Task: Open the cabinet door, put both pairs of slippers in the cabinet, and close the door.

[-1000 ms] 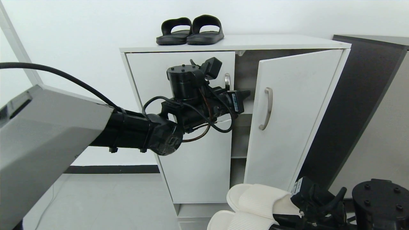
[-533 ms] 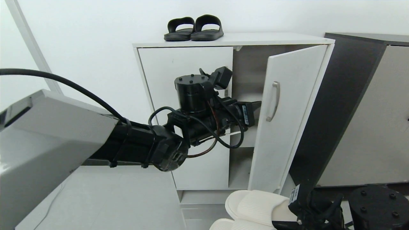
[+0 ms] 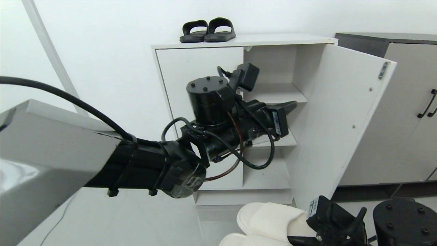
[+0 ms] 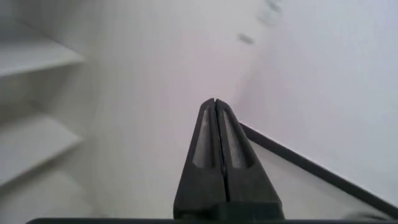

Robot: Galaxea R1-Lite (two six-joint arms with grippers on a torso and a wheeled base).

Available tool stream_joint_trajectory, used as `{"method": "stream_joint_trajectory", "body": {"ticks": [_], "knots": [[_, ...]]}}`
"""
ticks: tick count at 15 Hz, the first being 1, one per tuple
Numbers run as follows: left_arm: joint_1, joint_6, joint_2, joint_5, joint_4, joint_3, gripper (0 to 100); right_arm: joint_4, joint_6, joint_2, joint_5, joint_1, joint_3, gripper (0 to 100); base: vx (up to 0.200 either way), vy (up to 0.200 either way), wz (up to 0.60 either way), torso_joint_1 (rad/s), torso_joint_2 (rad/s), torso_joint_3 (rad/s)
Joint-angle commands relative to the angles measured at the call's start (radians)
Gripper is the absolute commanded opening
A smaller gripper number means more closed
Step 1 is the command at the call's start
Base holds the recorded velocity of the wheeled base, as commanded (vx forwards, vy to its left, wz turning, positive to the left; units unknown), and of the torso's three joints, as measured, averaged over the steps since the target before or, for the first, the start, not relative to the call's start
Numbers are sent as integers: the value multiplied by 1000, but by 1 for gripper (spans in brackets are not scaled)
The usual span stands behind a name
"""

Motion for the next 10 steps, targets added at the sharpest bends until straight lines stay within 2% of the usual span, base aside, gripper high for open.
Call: {"method": "stream_joint_trajectory", "body": {"ticks": [1, 2, 4, 5, 6, 8, 9, 10], "knots": [[66, -1, -87, 56, 20, 83, 0, -1, 21, 49, -19, -70, -62, 0, 0, 0, 0, 0, 0, 0], [103, 3, -170, 79, 51, 160, 0, -1, 41, 69, -63, -101, -91, 0, 0, 0, 0, 0, 0, 0], [167, 39, -306, 99, 134, 246, 0, -3, 64, 109, -135, -133, -129, 0, 0, 0, 0, 0, 0, 0], [239, 98, -443, 168, 260, 304, 0, -1, 76, 152, -216, -154, -178, 0, 0, 0, 0, 0, 0, 0], [275, 136, -536, 239, 341, 341, 0, -1, 99, 184, -275, -165, -211, 0, 0, 0, 0, 0, 0, 0], [308, 150, -711, 328, 456, 421, 0, -1, 156, 244, -367, -171, -287, 0, 0, 0, 0, 0, 0, 0], [308, 162, -794, 384, 488, 467, 0, -1, 174, 265, -410, -179, -321, 0, 0, 0, 0, 0, 0, 0], [308, 187, -875, 458, 519, 516, 0, -1, 184, 287, -453, -188, -346, 0, 0, 0, 0, 0, 0, 0]]}}
